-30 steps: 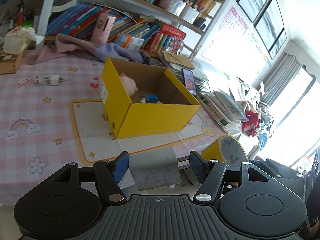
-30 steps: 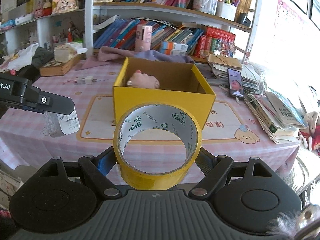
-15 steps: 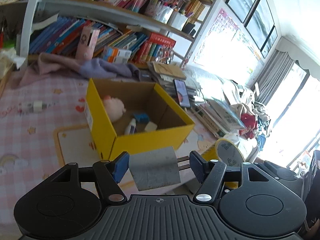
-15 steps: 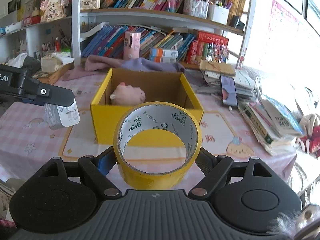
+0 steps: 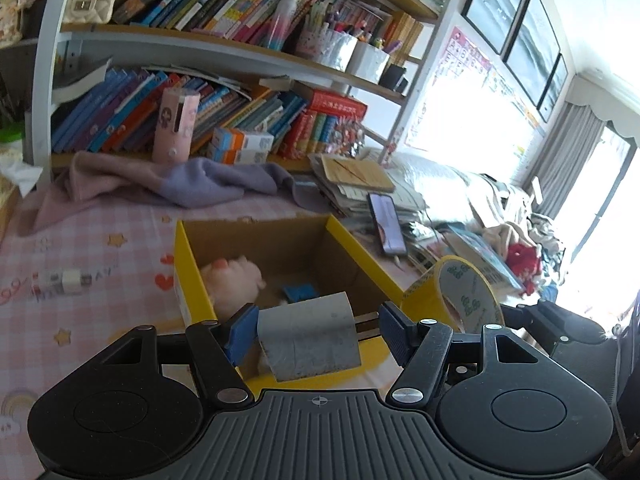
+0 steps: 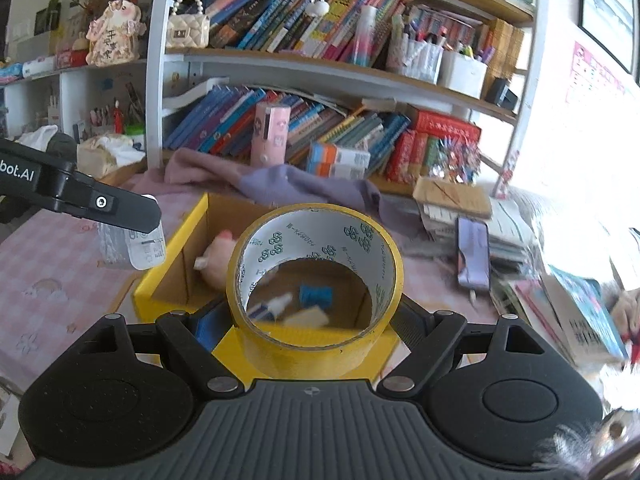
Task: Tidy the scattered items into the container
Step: 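Lower the white block and tape into the box and open both tools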
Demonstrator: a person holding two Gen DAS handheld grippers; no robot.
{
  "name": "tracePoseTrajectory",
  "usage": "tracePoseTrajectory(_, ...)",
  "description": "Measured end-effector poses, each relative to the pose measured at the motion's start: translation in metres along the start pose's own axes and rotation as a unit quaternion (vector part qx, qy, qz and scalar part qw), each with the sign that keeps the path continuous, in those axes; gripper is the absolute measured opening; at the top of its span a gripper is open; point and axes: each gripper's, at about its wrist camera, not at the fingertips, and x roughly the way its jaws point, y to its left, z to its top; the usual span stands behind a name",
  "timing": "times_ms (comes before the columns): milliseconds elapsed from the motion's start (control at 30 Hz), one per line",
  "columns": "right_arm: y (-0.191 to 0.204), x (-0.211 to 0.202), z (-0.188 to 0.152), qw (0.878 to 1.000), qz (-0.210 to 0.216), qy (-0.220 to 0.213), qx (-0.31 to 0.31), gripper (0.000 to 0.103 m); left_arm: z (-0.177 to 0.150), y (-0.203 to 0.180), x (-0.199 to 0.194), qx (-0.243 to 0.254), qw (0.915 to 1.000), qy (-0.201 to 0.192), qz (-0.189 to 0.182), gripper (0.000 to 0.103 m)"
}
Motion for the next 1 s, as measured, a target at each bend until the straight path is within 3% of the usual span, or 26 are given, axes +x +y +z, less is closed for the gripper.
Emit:
tracePoseTrajectory(233,-0.021,0.054,0.021,0.999,0.038,0.000,-0.034,0.083,0.020,-0.005,0.039,-0.010,0.9993,-0.001,0.036,0.065)
tracePoseTrajectory(567,-0.030,0.138,0.025,0.987,0.096,0.046,-0.117,0.083,0.022,-0.006,0.114,-0.020,0.9944,0.054,0.088,0.066)
tracePoseTrajectory(733,-0.020,0.172,0.022,0.966,0.103,0.051,-0.231,0.083,0.018,-0.001,0.145,-0.020,0.9887,0.089,0.119,0.066)
tracePoseTrajectory(1000,-0.012,0.214,0.014,0.918,0.115,0.076,-0.373,0.083,0.015,0.008,0.180,-0.036,0.9799,0.138,0.139,0.066)
